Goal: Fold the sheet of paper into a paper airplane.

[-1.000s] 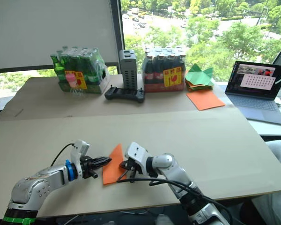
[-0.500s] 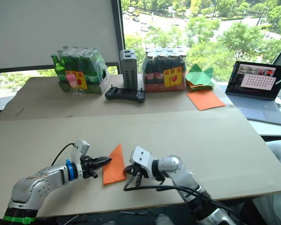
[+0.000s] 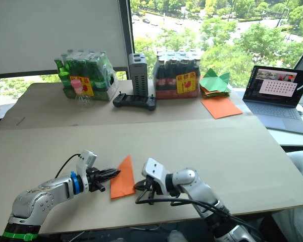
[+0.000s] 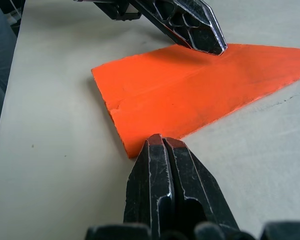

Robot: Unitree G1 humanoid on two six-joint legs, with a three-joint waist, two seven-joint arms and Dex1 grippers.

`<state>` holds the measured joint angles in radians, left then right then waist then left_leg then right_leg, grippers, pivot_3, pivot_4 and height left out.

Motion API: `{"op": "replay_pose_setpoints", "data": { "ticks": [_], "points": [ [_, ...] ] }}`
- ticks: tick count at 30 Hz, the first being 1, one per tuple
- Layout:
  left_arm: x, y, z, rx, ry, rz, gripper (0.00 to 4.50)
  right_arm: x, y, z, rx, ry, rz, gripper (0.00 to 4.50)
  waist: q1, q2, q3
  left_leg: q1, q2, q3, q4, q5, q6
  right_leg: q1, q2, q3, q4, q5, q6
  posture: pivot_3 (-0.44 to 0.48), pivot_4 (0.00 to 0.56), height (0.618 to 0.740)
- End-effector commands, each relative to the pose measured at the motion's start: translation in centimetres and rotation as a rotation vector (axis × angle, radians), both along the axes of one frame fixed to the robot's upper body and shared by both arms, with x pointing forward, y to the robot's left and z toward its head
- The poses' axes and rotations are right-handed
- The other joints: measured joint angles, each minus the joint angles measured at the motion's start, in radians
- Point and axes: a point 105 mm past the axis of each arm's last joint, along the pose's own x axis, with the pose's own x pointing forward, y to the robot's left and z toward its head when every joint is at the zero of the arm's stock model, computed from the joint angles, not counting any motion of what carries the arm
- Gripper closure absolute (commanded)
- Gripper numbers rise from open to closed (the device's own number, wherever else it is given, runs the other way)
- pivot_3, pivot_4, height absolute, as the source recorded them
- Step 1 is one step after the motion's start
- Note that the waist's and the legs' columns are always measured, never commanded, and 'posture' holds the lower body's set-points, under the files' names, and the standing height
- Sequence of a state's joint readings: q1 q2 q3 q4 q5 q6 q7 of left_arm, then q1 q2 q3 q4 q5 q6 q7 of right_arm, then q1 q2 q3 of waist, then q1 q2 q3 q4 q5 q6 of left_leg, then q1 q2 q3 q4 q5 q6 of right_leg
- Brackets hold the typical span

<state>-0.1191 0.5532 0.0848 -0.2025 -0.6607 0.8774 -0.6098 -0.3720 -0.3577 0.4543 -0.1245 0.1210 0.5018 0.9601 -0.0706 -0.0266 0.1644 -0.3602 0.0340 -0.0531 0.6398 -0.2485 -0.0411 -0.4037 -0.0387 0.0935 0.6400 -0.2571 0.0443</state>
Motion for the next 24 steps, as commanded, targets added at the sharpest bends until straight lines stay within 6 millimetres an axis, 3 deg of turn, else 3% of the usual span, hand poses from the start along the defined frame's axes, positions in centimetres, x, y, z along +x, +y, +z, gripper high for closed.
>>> {"op": "replay_pose_setpoints", "data": {
  "ticks": [1, 12, 24],
  "points": [
    [-0.8, 1.5, -3.0, 0.065, 0.134, 0.063, 3.8, -0.7, 0.3, -0.1, 0.022, 0.042, 0.025, 4.5, 0.0, 0.0, 0.0, 0.0, 0.0, 0.0, 0.0, 0.0, 0.0, 0.0, 0.0, 0.0, 0.0, 0.0, 0.0, 0.0, 0.15, 0.74],
    [-0.8, 1.4, -3.0, 0.063, 0.133, 0.063, 3.8, -0.9, 0.2, -0.3, 0.015, 0.064, 0.025, 4.5, 0.0, 0.0, 0.0, 0.0, 0.0, 0.0, 0.0, 0.0, 0.0, 0.0, 0.0, 0.0, 0.0, 0.0, 0.0, 0.0, 0.15, 0.74],
    [-0.8, 1.5, -3.0, 0.063, 0.133, 0.066, 3.8, -1.0, -0.2, -2.2, -0.04, 0.109, 0.02, 4.5, -0.001, 0.0, 0.0, 0.0, 0.0, 0.0, 0.0, 0.0, 0.0, 0.0, 0.0, 0.0, 0.0, 0.0, 0.0, 0.0, 0.15, 0.74]
  ]
}}
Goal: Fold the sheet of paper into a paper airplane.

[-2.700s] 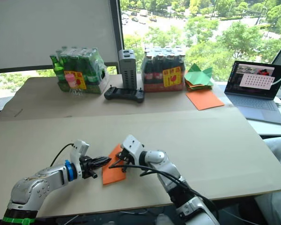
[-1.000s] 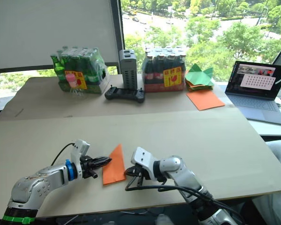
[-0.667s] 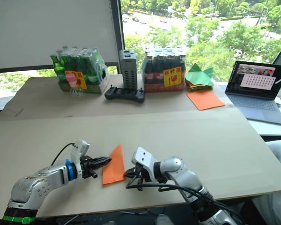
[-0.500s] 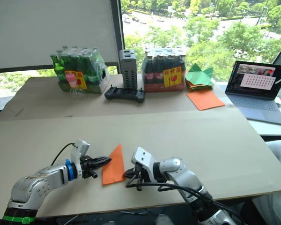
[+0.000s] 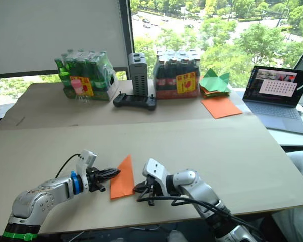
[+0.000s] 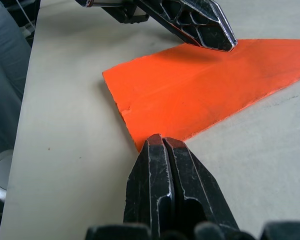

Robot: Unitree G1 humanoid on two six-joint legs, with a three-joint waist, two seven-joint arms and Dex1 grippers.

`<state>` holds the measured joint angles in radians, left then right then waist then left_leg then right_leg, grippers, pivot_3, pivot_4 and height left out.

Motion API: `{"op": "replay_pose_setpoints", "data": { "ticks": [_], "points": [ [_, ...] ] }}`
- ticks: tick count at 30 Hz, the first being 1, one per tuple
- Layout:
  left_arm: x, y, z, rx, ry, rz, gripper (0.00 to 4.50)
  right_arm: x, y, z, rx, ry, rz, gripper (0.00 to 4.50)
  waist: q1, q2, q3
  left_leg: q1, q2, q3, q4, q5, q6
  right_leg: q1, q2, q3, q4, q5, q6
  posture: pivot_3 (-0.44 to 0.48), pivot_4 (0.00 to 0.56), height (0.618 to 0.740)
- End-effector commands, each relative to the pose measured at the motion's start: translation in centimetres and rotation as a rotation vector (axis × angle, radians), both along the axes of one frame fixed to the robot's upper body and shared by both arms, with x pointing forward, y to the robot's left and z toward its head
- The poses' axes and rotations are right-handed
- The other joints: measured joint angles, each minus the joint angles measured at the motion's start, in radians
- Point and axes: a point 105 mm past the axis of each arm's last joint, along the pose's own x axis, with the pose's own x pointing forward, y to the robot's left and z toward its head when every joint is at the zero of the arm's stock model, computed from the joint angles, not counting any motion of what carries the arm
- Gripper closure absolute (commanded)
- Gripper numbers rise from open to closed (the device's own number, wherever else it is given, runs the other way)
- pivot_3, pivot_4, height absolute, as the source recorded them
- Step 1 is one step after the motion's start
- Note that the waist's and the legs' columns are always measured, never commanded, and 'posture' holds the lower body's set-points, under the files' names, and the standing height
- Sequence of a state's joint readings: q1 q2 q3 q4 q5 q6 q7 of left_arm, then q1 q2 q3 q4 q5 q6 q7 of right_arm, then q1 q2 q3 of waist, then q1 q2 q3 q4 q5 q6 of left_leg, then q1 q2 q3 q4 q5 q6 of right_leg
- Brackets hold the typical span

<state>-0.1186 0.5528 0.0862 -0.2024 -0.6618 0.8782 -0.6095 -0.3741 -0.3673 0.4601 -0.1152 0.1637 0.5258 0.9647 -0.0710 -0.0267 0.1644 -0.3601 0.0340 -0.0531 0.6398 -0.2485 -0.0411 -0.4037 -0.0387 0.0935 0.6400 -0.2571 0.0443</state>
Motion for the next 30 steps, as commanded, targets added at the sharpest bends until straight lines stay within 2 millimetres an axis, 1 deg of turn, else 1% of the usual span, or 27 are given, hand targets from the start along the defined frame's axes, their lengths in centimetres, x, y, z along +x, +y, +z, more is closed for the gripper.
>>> {"op": "replay_pose_setpoints", "data": {
  "ticks": [1, 8, 14, 22, 26, 30],
  "points": [
    [-0.8, 1.5, -3.0, 0.064, 0.132, 0.065, 3.8, -0.7, -0.1, -2.0, -0.053, 0.057, 0.015, 4.5, -0.001, 0.0, 0.0, 0.0, 0.0, 0.0, 0.0, 0.0, 0.0, 0.0, 0.0, 0.0, 0.0, 0.0, 0.0, 0.0, 0.15, 0.74],
    [-0.8, 1.5, -3.1, 0.065, 0.133, 0.065, 3.8, -0.3, 0.2, -2.2, -0.062, 0.031, 0.018, 4.5, -0.002, 0.0, 0.0, 0.001, 0.0, 0.0, 0.0, 0.0, 0.0, 0.0, 0.0, 0.0, 0.0, 0.0, 0.0, 0.0, 0.15, 0.74],
    [-0.7, 1.5, -3.0, 0.066, 0.129, 0.063, 3.8, 1.4, 0.7, -1.5, -0.031, -0.005, -0.041, 4.5, -0.003, 0.0, 0.0, 0.002, 0.0, 0.0, 0.0, 0.0, 0.0, 0.001, 0.001, 0.0, 0.001, 0.0, 0.0, 0.0, 0.15, 0.74],
    [-0.7, 1.5, -3.0, 0.068, 0.128, 0.062, 3.8, 3.6, 0.2, -0.8, -0.012, -0.049, -0.131, 4.5, -0.001, 0.0, 0.0, 0.002, 0.0, 0.0, 0.0, 0.0, 0.0, 0.001, 0.001, 0.0, 0.001, 0.0, 0.0, 0.0, 0.15, 0.74],
    [-0.7, 1.5, -3.0, 0.068, 0.129, 0.061, 3.8, 4.4, 0.0, -0.6, -0.001, -0.063, -0.172, 4.5, -0.001, 0.0, 0.0, 0.002, 0.0, 0.0, 0.0, 0.0, 0.0, 0.001, 0.001, 0.0, 0.001, 0.0, 0.0, 0.0, 0.15, 0.74],
    [-0.8, 1.5, -3.1, 0.068, 0.13, 0.059, 3.8, 4.8, 0.3, -0.3, 0.009, -0.075, -0.183, 4.5, -0.002, 0.0, 0.0, 0.002, 0.0, 0.0, 0.0, 0.0, 0.0, 0.001, 0.001, 0.001, 0.002, 0.0, 0.0, 0.0, 0.15, 0.74]
  ]
}}
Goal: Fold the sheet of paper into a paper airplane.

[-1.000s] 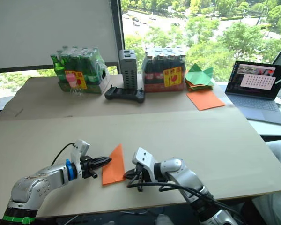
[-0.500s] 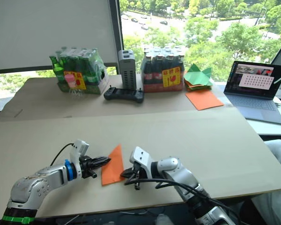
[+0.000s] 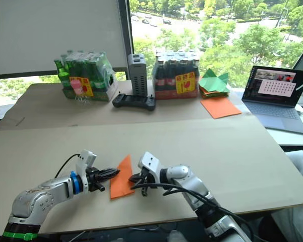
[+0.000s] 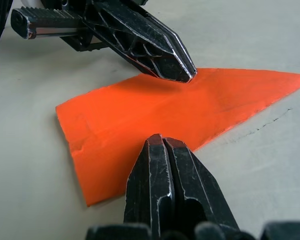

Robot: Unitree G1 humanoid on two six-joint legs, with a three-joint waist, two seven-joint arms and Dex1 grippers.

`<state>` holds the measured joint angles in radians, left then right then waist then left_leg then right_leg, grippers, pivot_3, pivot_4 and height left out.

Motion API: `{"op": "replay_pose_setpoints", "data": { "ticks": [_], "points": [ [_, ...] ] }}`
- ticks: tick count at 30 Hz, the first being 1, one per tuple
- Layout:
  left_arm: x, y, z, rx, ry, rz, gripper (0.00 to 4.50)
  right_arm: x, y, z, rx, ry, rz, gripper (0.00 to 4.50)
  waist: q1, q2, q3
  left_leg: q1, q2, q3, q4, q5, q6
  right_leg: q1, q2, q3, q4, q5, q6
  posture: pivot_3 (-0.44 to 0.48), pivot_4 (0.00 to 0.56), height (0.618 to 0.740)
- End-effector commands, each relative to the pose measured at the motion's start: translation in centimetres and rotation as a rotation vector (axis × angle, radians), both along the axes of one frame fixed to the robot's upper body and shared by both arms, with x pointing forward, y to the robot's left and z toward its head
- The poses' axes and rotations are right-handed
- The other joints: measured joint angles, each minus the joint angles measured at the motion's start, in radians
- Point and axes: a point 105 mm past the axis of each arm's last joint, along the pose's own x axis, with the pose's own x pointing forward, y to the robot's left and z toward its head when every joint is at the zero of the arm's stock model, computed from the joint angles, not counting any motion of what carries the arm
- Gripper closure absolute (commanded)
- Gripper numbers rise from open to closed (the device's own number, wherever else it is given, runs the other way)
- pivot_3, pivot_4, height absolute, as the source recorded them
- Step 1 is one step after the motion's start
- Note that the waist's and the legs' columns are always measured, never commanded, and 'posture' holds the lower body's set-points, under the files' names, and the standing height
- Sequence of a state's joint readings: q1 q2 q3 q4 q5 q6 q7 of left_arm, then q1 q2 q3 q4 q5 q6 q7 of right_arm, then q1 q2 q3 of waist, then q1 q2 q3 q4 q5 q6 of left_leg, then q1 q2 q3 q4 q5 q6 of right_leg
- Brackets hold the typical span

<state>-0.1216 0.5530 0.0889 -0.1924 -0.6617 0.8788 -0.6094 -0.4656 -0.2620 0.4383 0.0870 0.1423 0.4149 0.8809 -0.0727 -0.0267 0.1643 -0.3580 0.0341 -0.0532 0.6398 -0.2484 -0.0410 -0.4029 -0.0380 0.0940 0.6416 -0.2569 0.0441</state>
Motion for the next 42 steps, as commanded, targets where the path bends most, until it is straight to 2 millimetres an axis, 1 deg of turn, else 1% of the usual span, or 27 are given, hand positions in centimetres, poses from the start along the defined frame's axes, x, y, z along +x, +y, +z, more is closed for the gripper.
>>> {"op": "replay_pose_setpoints", "data": {
  "ticks": [1, 5, 10, 15, 18, 23, 31, 36, 42],
  "points": [
    [-0.9, 1.3, -3.0, 0.068, 0.125, 0.051, 3.8, 1.6, -1.0, -0.5, -0.039, -0.019, -0.095, 4.5, 0.0, 0.0, 0.0, 0.0, 0.0, 0.0, 0.0, 0.0, 0.0, 0.0, 0.0, 0.0, 0.0, 0.0, 0.0, 0.0, 0.15, 0.74],
    [-0.8, 1.1, -3.0, 0.067, 0.124, 0.048, 3.8, 2.2, -0.2, 0.0, -0.013, -0.032, -0.12, 4.5, 0.0, 0.0, 0.0, 0.0, 0.0, 0.0, 0.0, 0.0, 0.0, 0.0, 0.0, 0.0, 0.0, 0.0, 0.0, 0.0, 0.15, 0.74],
    [-0.9, 1.1, -3.0, 0.065, 0.123, 0.049, 3.8, 3.1, 0.1, 0.2, -0.003, -0.044, -0.157, 4.5, 0.001, 0.0, 0.0, 0.0, 0.0, 0.0, 0.0, 0.0, 0.0, 0.0, 0.0, 0.0, 0.0, 0.0, 0.0, 0.0, 0.15, 0.74],
    [-0.9, 1.3, -2.9, 0.063, 0.122, 0.058, 3.8, 2.0, 0.3, -0.4, -0.035, -0.036, -0.095, 4.5, 0.002, 0.0, 0.0, -0.001, 0.0, 0.0, 0.0, 0.0, 0.0, 0.0, 0.0, 0.0, 0.0, 0.0, 0.0, 0.0, 0.15, 0.74],
    [-0.7, 1.3, -2.9, 0.058, 0.12, 0.067, 3.8, 0.6, 0.5, -0.8, -0.055, -0.031, -0.023, 4.5, 0.002, 0.0, 0.0, -0.001, 0.0, 0.0, 0.0, 0.0, 0.0, 0.0, 0.0, 0.0, 0.0, 0.0, 0.0, 0.0, 0.15, 0.74],
    [-0.6, 1.3, -2.8, 0.053, 0.119, 0.073, 3.8, -0.6, 0.6, -0.8, -0.057, -0.025, 0.023, 4.5, 0.001, 0.0, 0.0, -0.001, 0.0, 0.0, 0.0, 0.0, 0.0, 0.0, 0.0, 0.0, 0.0, 0.0, 0.0, 0.0, 0.15, 0.74],
    [-0.7, 1.1, -2.9, 0.051, 0.121, 0.067, 3.8, -0.3, 1.0, -1.0, -0.061, -0.037, 0.007, 4.5, 0.001, 0.0, 0.0, -0.001, 0.0, 0.0, 0.0, 0.0, 0.0, 0.0, 0.0, 0.0, 0.0, 0.0, 0.0, 0.0, 0.15, 0.74],
    [-0.6, 1.1, -2.7, 0.05, 0.119, 0.07, 3.8, -0.2, 0.6, -1.8, -0.11, -0.046, -0.003, 4.5, 0.001, 0.0, 0.0, -0.001, 0.0, 0.0, 0.0, 0.0, 0.0, 0.0, 0.0, 0.0, 0.0, 0.0, 0.0, 0.0, 0.15, 0.74],
    [0.5, 1.0, -1.4, 0.017, 0.091, 0.088, 3.8, -0.2, 0.4, -2.2, -0.128, -0.047, -0.004, 4.5, 0.002, 0.0, 0.0, 0.0, 0.0, 0.0, 0.0, 0.0, 0.0, 0.0, 0.0, 0.0, 0.0, 0.0, 0.0, 0.0, 0.15, 0.74]
  ]
}}
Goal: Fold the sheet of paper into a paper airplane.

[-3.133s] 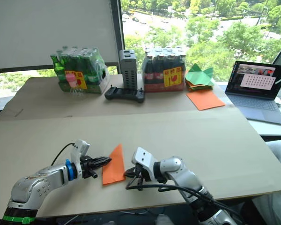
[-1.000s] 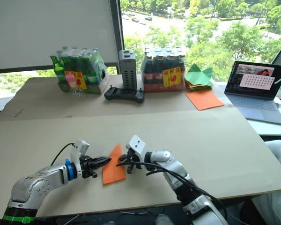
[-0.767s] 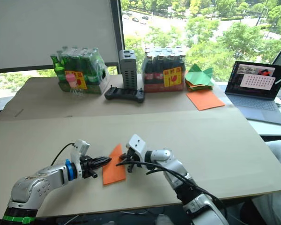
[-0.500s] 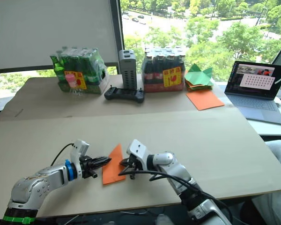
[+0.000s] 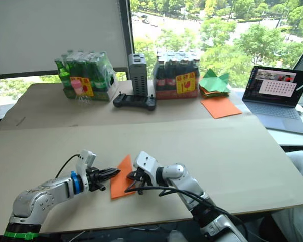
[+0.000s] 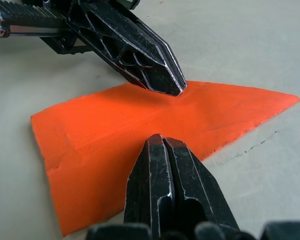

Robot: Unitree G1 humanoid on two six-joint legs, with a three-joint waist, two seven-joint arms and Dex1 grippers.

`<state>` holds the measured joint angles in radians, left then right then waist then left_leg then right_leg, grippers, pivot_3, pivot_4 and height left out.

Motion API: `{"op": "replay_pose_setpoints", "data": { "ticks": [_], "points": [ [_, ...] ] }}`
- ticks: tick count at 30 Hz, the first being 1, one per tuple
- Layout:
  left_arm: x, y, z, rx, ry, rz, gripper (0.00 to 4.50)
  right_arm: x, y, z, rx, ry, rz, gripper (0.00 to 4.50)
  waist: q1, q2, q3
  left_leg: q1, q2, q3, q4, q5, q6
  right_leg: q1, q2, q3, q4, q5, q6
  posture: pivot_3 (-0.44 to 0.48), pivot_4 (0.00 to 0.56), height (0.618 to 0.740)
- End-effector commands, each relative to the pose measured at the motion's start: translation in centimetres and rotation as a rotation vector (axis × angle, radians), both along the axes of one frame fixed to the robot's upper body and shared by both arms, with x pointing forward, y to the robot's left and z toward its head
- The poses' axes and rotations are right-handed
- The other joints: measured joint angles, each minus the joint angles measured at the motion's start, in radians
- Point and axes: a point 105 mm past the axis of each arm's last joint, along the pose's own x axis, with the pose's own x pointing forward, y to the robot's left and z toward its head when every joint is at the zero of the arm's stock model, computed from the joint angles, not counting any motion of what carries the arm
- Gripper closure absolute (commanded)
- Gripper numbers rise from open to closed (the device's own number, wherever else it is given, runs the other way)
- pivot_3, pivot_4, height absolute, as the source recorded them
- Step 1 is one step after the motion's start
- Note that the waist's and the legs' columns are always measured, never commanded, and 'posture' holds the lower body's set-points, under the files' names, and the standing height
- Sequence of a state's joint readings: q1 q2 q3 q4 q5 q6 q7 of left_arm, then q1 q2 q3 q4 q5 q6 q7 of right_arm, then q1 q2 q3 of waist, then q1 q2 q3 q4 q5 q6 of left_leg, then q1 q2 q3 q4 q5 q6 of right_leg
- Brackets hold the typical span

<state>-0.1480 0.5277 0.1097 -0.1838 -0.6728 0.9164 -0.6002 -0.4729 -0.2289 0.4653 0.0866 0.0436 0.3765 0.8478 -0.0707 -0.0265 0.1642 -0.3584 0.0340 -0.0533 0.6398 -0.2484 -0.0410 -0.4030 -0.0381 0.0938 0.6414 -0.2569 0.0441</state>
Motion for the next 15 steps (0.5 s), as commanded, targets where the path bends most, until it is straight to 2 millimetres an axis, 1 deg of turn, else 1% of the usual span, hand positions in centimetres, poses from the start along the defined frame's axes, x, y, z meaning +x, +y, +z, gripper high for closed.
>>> {"op": "replay_pose_setpoints", "data": {
  "ticks": [1, 5, 15],
  "points": [
    [0.3, 1.3, -1.8, 0.054, 0.078, 0.078, 3.8, -0.3, -0.5, -2.2, -0.08, 0.045, -0.009, 4.5, 0.0, 0.0, 0.0, 0.0, 0.0, 0.0, 0.0, 0.0, 0.0, 0.0, 0.0, 0.0, 0.0, 0.0, 0.0, 0.0, 0.15, 0.74],
    [1.2, 1.4, -2.1, 0.097, 0.062, 0.093, 3.8, -0.4, -0.5, -2.2, -0.08, 0.046, -0.004, 4.5, 0.0, 0.0, 0.0, 0.0, 0.0, 0.0, 0.0, 0.0, 0.0, 0.0, 0.0, 0.0, 0.0, 0.0, 0.0, 0.0, 0.15, 0.74],
    [2.5, 0.9, -2.8, 0.16, 0.045, 0.086, 3.8, -0.5, -0.5, -2.3, -0.084, 0.048, -0.003, 4.5, 0.0, 0.0, 0.0, 0.001, 0.0, 0.0, 0.0, 0.0, 0.0, 0.001, 0.0, 0.0, 0.0, 0.0, 0.0, 0.0, 0.15, 0.74]
  ]
}}
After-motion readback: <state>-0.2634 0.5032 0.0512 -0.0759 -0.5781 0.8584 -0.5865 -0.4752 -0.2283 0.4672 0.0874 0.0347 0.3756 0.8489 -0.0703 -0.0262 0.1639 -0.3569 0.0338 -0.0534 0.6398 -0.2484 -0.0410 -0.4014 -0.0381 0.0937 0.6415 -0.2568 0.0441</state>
